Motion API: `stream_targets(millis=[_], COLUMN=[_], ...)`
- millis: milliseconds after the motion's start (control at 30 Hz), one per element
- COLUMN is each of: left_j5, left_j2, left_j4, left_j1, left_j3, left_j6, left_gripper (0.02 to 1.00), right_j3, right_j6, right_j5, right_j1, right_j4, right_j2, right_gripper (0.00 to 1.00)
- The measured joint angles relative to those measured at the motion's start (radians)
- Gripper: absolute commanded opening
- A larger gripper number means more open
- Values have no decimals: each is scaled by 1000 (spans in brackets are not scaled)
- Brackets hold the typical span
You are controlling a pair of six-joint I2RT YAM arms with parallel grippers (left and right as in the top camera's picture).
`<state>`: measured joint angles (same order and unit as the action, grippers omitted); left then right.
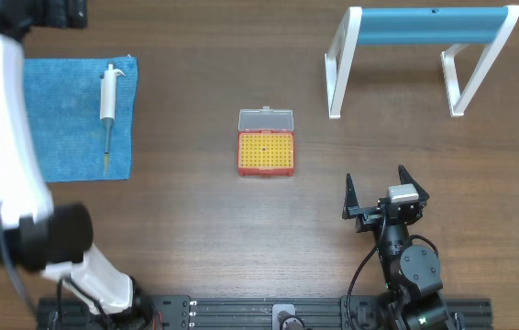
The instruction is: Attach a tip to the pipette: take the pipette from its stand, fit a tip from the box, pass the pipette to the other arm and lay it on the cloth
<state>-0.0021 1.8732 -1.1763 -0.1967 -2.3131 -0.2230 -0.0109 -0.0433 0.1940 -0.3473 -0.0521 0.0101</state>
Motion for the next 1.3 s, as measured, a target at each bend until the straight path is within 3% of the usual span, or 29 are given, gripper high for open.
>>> stream_targets(millis=[433,500,733,933,1100,1300], left_j5=[0,0,89,210,245,151], left_j2=[-461,-651,-1328,-1593,-1627,-1757], left_j4=[-11,80,811,1162,1405,1425], left_j1=[6,6,5,5,42,178], left_j3=[95,238,1169,1742,2022,2181], left_j6=[-4,39,184,280,348,360], left_gripper=[998,998,998,998,998,998], right_j3=[0,0,0,1,1,1], right_j6=[0,0,0,0,0,0], right_j5=[-3,-4,-6,-8,-7,-8], right_j1=[0,0,0,0,0,0], right_j4=[0,0,3,0,0,0], right_j2=[0,-1,-1,-1,-1,-1], right_gripper=[976,976,976,976,976,976])
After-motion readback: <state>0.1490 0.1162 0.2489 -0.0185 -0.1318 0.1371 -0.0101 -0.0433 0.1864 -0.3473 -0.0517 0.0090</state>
